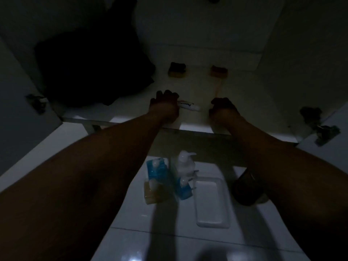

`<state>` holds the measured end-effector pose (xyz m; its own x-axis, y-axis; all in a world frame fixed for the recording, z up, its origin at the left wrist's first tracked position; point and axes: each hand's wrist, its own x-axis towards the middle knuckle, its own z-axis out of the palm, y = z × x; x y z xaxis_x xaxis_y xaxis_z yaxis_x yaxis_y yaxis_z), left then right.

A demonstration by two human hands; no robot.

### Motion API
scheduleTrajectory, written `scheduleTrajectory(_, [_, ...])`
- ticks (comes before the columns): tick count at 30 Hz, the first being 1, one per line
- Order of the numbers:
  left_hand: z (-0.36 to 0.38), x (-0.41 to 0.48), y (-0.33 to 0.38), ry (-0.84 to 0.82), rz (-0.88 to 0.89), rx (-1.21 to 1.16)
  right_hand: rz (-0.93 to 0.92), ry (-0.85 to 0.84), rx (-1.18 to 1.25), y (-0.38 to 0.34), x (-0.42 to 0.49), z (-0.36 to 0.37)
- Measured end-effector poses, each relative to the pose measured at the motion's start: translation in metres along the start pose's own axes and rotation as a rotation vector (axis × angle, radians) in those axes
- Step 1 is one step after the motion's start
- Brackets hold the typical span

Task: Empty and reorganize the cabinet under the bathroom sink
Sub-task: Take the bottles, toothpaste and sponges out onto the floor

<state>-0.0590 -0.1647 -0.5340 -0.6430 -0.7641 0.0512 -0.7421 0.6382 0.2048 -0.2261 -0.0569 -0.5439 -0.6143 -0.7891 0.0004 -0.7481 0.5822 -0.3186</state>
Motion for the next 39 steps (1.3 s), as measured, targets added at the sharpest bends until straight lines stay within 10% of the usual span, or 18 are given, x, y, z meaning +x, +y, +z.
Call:
scheduleTrajectory(8, [0.0, 0.032, 0.006, -0.211, 0.086, 0.273, 0.008, -0.202, -0.219, 0.003, 0.037, -0.006])
scheduleTrajectory(16, [-0.002, 0.021, 0.007, -0.184, 0.014, 0.267, 0.167, 0.001, 0.005, 0.0, 0.011, -0.01])
scheduleTrajectory(22, [-0.008, -0.019, 0.023, 0.02, 0.04, -0.038, 0.042, 0.138, -0.082, 0.006, -0.038, -0.014])
scheduleTrajectory(31, [0.04, -0.127, 0.098, 0.107, -0.047, -0.993, 0.252, 0.101, 0.491, 0.017, -0.144, -0.013])
scheduleTrajectory(39, [0.132, -0.21, 0.121, -0.091, -0.173, -0.953, 0.523, -0.159, 0.519, 0.086, -0.243, 0.062])
